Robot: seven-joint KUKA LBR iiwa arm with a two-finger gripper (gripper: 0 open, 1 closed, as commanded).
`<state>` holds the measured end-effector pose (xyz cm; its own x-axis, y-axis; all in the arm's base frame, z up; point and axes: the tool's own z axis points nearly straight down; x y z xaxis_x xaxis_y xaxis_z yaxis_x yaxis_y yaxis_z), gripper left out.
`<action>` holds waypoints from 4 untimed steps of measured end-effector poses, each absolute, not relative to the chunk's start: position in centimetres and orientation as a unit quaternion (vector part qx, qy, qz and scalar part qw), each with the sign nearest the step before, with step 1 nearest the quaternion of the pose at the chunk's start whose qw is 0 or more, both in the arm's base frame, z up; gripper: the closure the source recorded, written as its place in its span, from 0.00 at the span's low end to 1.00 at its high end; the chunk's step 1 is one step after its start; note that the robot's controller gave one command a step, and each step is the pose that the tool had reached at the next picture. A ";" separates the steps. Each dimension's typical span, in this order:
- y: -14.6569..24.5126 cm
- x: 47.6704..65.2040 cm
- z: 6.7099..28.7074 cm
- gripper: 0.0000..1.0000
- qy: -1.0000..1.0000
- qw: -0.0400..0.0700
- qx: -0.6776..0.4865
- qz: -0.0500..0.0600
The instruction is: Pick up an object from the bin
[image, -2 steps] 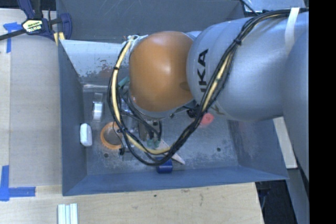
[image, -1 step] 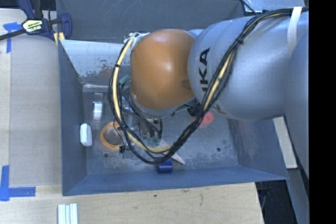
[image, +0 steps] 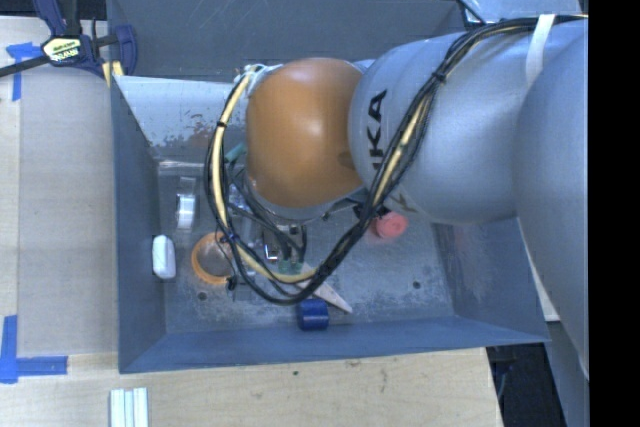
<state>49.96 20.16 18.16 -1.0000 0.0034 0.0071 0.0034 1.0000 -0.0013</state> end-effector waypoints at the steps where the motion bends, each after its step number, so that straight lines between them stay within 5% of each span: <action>1: 22.5 53.4 17.4 0.00 -1.000 -0.004 -0.029 -0.002; 2: 21.5 55.2 7.6 0.00 -1.000 0.006 -0.016 0.001; 3: 22.0 54.8 10.2 0.00 -1.000 -0.005 0.020 -0.002; 4: 21.9 54.8 10.2 0.00 -1.000 -0.004 0.021 -0.002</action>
Offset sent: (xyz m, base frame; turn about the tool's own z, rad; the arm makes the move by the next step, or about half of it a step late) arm 0.0522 0.0141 -0.1033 0.0290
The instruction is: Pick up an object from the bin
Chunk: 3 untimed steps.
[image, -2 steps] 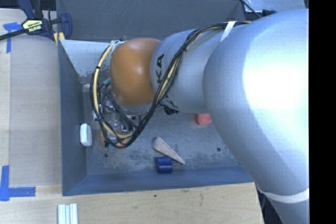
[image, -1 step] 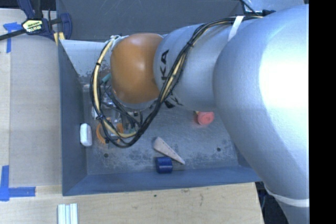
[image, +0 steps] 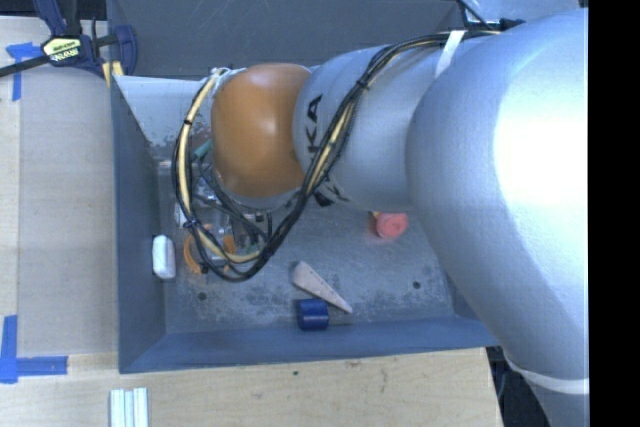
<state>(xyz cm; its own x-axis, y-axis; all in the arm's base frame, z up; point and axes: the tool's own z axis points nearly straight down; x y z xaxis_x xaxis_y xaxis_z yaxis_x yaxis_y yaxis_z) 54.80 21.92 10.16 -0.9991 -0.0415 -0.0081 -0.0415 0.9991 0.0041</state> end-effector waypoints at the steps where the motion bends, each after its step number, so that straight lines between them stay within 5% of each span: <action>1: 20.2 57.7 7.4 1.00 0.997 0.008 -0.082 0.004; 2: 20.2 57.7 7.4 1.00 0.997 0.008 -0.082 0.004; 3: 21.1 58.7 20.7 1.00 0.996 0.010 -0.092 0.004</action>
Offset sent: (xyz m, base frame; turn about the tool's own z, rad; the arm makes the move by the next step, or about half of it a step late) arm 0.0000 0.0000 0.0000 0.0000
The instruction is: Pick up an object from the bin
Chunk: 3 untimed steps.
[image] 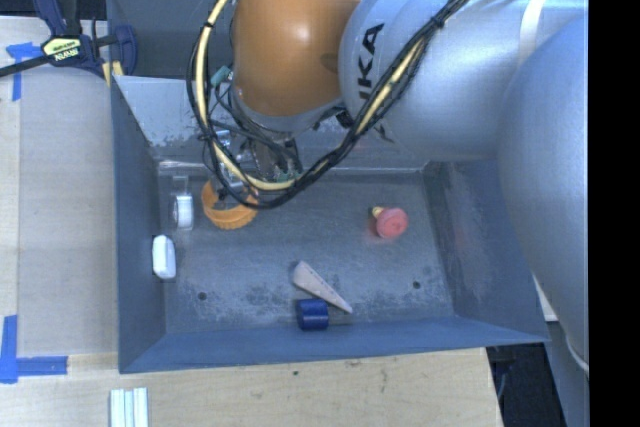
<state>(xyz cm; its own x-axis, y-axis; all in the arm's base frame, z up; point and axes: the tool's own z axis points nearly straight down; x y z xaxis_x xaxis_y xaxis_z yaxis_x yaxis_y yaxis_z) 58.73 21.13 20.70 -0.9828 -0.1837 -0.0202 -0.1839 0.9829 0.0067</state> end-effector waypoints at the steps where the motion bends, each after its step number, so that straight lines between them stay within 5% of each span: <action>1: 21.1 58.7 20.7 1.00 0.996 0.010 -0.092 0.004; 2: 19.5 54.7 13.0 1.00 0.989 0.007 -0.146 0.003; 3: 20.2 55.7 13.9 1.00 0.982 0.013 -0.190 0.004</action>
Offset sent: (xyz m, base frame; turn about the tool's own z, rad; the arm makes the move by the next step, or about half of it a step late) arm -0.0384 -0.0153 -0.0734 -0.1092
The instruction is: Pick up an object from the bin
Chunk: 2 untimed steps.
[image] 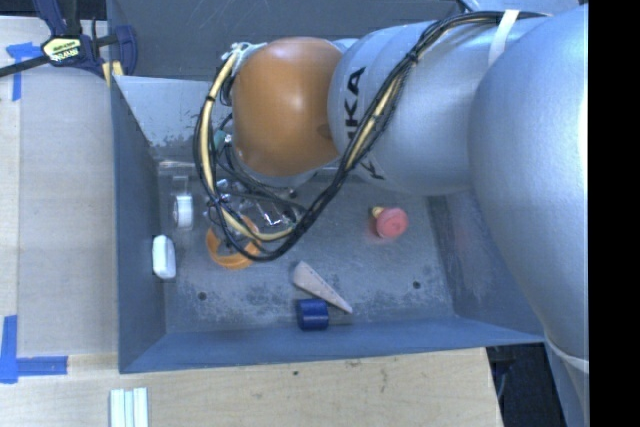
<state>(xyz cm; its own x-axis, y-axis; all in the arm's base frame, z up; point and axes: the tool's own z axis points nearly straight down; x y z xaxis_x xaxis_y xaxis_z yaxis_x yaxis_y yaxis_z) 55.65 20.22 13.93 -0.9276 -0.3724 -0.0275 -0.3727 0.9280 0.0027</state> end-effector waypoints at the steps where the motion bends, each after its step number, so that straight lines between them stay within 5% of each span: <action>1: 20.6 55.8 15.0 0.00 0.985 0.010 -0.172 0.004; 2: 20.6 55.8 15.0 0.00 0.985 0.010 -0.172 0.004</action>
Offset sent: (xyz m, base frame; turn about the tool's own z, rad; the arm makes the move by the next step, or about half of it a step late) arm 0.0000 0.0000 0.0000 0.0000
